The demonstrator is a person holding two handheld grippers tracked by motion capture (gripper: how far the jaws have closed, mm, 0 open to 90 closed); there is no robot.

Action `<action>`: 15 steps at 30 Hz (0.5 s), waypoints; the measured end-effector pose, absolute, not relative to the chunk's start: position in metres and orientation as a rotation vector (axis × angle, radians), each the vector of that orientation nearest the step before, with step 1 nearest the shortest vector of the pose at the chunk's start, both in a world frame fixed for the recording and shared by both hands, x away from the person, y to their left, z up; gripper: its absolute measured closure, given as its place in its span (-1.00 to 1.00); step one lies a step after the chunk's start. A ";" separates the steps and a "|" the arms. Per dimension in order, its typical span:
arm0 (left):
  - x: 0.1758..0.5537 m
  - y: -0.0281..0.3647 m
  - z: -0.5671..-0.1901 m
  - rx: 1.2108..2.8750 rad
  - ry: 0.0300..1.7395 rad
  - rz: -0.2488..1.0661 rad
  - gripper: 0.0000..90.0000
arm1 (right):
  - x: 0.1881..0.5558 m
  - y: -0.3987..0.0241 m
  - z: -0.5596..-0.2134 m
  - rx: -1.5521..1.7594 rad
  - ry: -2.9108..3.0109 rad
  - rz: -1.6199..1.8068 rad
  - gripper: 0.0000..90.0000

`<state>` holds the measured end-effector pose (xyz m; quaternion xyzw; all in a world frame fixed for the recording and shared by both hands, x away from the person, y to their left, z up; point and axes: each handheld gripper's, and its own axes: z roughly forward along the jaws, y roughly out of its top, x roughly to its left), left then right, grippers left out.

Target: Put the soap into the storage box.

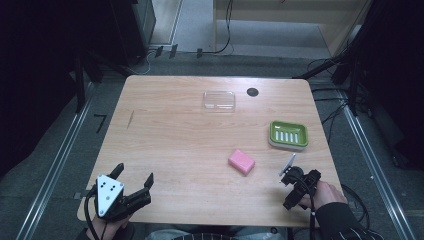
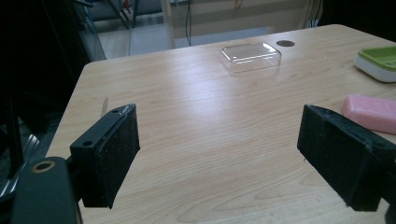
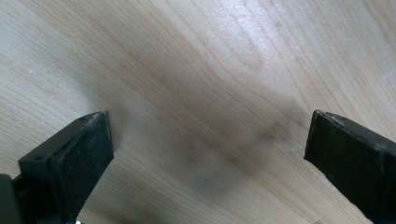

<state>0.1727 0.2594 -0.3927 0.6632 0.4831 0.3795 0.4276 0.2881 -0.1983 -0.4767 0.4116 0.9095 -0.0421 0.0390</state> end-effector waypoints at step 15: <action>0.172 0.258 -0.392 1.662 1.202 0.949 -0.70 | 0.289 -0.189 -0.472 1.224 2.790 -0.095 -0.97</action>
